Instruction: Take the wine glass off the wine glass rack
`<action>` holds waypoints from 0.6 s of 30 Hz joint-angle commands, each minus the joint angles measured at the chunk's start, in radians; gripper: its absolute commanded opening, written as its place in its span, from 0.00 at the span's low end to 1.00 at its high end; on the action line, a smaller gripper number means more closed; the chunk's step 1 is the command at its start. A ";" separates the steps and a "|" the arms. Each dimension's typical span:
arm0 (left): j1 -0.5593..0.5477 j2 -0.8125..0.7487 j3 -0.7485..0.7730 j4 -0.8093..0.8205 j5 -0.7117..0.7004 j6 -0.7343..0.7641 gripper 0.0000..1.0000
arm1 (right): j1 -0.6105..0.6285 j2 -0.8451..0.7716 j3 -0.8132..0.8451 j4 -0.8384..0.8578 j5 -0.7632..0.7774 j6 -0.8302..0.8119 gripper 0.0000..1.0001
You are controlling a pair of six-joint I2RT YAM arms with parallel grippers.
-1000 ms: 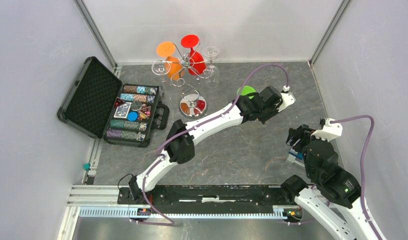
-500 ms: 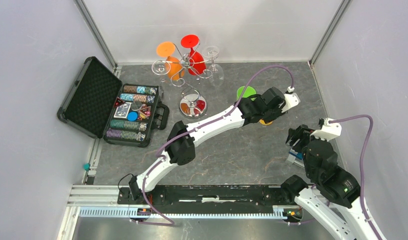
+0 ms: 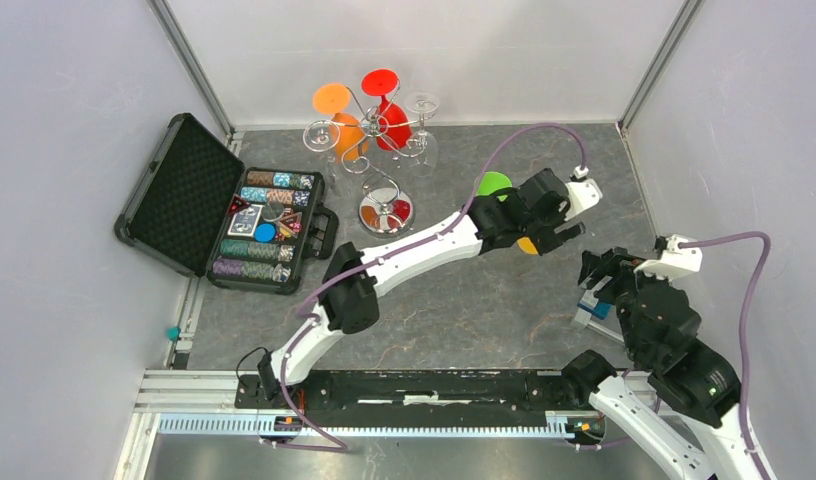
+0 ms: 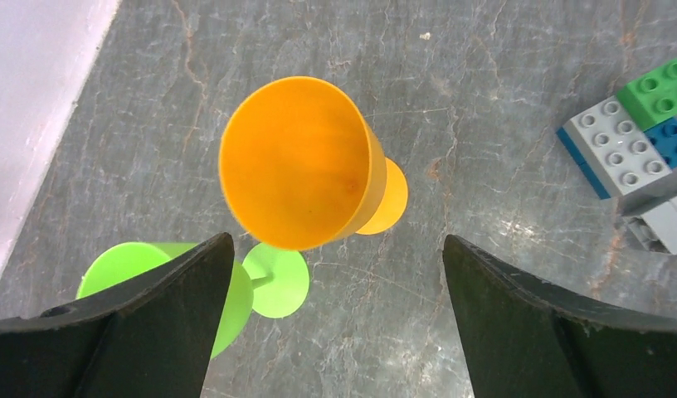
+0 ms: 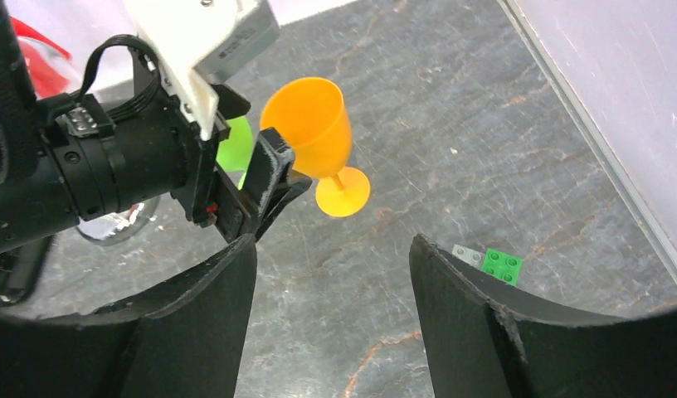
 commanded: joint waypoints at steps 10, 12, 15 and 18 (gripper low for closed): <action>0.008 -0.421 -0.140 -0.012 -0.030 -0.215 1.00 | -0.002 0.007 0.095 0.086 -0.115 0.040 0.74; 0.010 -0.482 -0.180 -0.019 -0.078 -0.224 1.00 | -0.002 0.011 0.062 0.126 -0.133 0.067 0.75; 0.025 -0.583 -0.248 -0.043 -0.152 -0.265 1.00 | -0.002 0.052 0.024 0.160 -0.169 0.093 0.76; 0.078 -0.689 -0.320 -0.066 -0.177 -0.313 1.00 | -0.002 0.127 0.006 0.224 -0.222 0.088 0.80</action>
